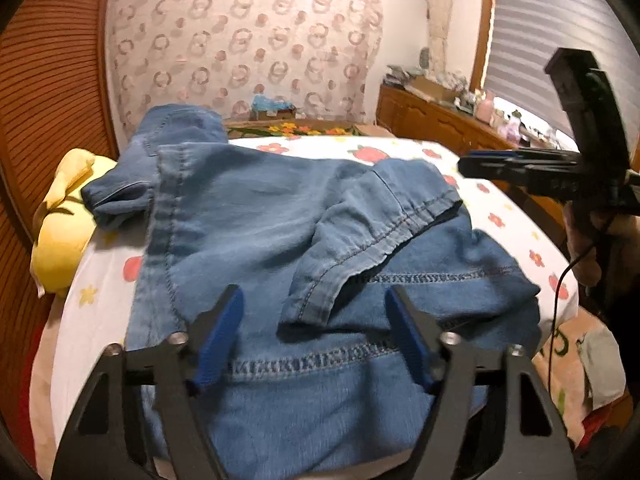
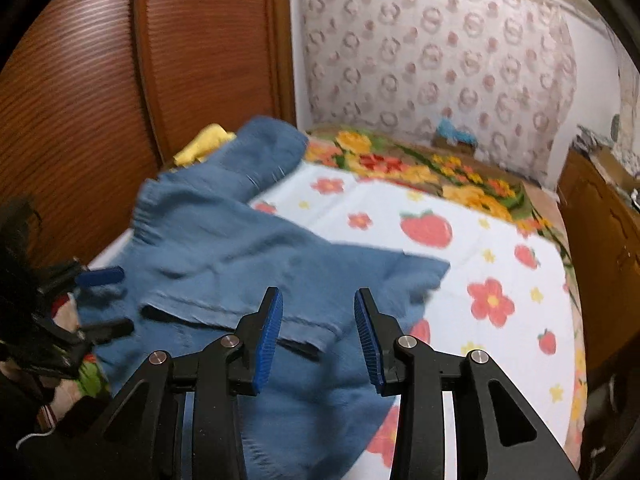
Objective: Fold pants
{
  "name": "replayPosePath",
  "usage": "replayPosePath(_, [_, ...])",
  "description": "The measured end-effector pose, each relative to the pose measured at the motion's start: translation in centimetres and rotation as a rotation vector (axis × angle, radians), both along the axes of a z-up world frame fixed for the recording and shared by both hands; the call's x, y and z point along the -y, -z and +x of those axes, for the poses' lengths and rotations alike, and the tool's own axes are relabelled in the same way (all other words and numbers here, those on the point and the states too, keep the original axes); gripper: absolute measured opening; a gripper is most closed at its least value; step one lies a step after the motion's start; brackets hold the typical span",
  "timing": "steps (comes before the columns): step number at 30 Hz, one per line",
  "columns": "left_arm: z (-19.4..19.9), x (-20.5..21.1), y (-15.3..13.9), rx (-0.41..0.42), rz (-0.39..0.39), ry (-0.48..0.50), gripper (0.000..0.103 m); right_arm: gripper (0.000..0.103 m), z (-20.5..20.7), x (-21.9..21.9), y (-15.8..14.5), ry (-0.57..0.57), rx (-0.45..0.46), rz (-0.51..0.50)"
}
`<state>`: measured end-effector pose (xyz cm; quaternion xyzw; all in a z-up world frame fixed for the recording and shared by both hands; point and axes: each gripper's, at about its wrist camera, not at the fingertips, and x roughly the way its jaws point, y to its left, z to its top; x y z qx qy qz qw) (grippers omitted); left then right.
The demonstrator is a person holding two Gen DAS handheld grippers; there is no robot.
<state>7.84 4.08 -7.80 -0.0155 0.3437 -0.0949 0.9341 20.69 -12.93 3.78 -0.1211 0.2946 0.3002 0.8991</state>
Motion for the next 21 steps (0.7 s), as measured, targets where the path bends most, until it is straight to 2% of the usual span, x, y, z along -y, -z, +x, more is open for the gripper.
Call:
replayPosePath(1, [0.4, 0.2, 0.1, -0.006, 0.008, 0.014, 0.059, 0.039, 0.7, -0.3, 0.5, 0.007, -0.021, -0.003])
replayPosePath(4, [1.7, 0.8, 0.9, -0.042, 0.028, 0.053, 0.050, 0.039, 1.8, -0.3, 1.5, 0.027, -0.070, -0.005])
replayPosePath(8, [3.1, 1.4, 1.8, -0.083, 0.075, 0.069, 0.050, 0.039, 3.2, -1.3, 2.0, 0.023, -0.128, 0.021])
replayPosePath(9, [3.3, 1.5, 1.9, -0.086, 0.081, 0.070, 0.049, 0.039, 3.5, -1.6, 2.1, 0.022, -0.139, 0.027])
replayPosePath(11, [3.6, 1.6, 1.9, -0.082, 0.076, 0.079, 0.036, 0.039, 3.9, -2.1, 1.9, 0.016, -0.155, 0.028])
replayPosePath(15, [3.5, 1.4, 1.5, -0.063, 0.068, 0.077, 0.023, 0.039, 4.9, -3.3, 2.1, 0.032, -0.212, 0.002])
replayPosePath(17, [3.4, 1.3, 1.2, -0.056, 0.063, 0.079, 0.022, 0.039, 5.0, -2.9, 1.9, 0.039, -0.221, 0.028])
replayPosePath(18, [3.3, 1.3, 1.0, -0.048, 0.063, 0.078, 0.021, 0.037, 5.0, -3.0, 1.7, 0.032, -0.221, 0.046])
replayPosePath(19, [3.1, 1.2, 0.8, -0.037, 0.064, 0.078, 0.021, 0.030, 4.9, -3.1, 1.4, 0.018, -0.216, 0.059])
replayPosePath(20, [2.9, 1.2, 0.5, -0.030, 0.063, 0.079, 0.020, 0.014, 4.6, -3.2, 1.1, 0.001, -0.206, 0.067])
replayPosePath(21, [2.7, 1.2, 0.1, -0.021, 0.058, 0.078, 0.020, 0.010, 4.4, -3.3, 0.8, -0.010, -0.191, 0.070])
